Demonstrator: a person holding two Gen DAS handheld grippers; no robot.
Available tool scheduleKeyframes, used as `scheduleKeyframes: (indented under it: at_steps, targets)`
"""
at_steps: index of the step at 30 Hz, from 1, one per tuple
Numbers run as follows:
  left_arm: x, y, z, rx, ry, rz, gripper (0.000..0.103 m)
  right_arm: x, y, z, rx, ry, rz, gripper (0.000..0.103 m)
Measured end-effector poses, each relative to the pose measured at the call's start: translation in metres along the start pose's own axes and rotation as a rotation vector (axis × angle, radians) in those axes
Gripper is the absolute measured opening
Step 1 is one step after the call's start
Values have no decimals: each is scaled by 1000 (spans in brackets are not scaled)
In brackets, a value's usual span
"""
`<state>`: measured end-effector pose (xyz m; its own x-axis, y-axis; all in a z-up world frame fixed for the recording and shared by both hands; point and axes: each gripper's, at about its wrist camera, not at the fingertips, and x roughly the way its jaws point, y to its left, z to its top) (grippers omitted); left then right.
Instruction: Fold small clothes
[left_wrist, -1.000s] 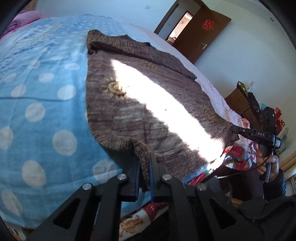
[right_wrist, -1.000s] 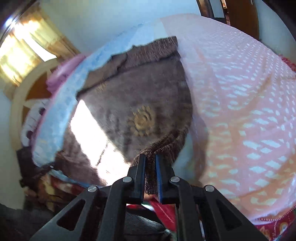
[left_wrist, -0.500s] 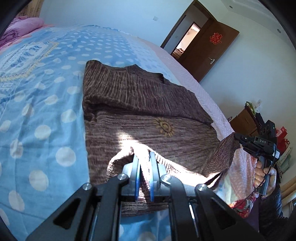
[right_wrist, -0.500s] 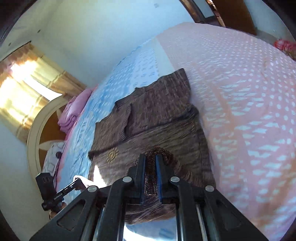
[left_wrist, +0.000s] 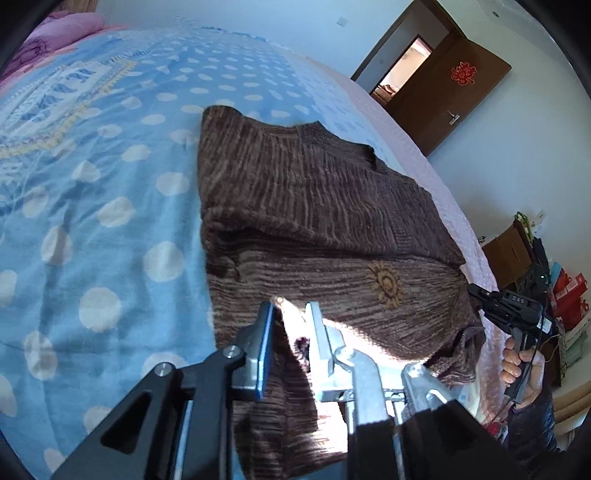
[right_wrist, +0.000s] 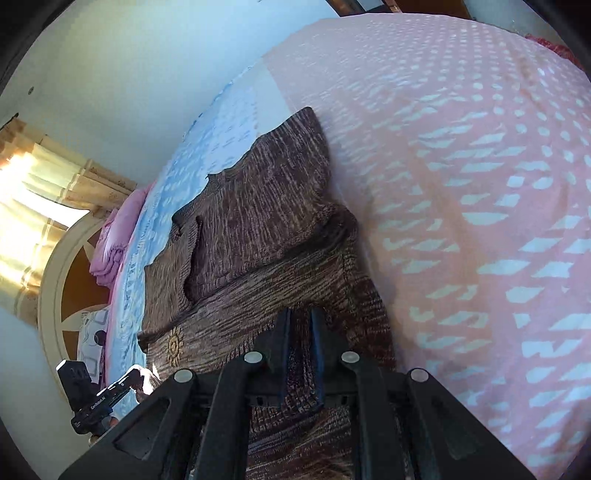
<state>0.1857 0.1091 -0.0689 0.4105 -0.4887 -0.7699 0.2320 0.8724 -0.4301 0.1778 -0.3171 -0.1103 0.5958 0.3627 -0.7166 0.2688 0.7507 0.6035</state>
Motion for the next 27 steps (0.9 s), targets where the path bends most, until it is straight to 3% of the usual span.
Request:
scheduleKeyframes:
  at_steps: [4, 6, 8, 10, 14, 17, 19, 22, 27]
  targets:
    - [-11, 13, 9, -2, -32, 41, 19, -7, -9, 9, 62, -64, 3, 17]
    - [-18, 13, 9, 54, -45, 47, 19, -18, -10, 11, 78, -109, 18, 43]
    - [-23, 13, 7, 136, -26, 45, 35, -32, -7, 9, 70, -160, 41, 52]
    - [-26, 9, 3, 240, -17, 89, 67, -46, -1, 4, 33, -199, 50, 52]
    - [-27, -3, -13, 540, -31, 240, 71, -65, 13, -11, -62, -227, 45, 52]
    - [-20, -8, -21, 738, -11, 294, 71, -71, 22, -22, -127, -220, -1, 52]
    - [-16, -12, -24, 822, 21, 267, 71, -72, 23, -28, -138, -205, -16, 52]
    - [-9, -22, -18, 855, 37, 155, 71, -72, 16, -33, -118, -192, -21, 52]
    - [21, -49, -15, 987, 8, 112, 71, -76, 4, -38, -67, -192, -24, 52]
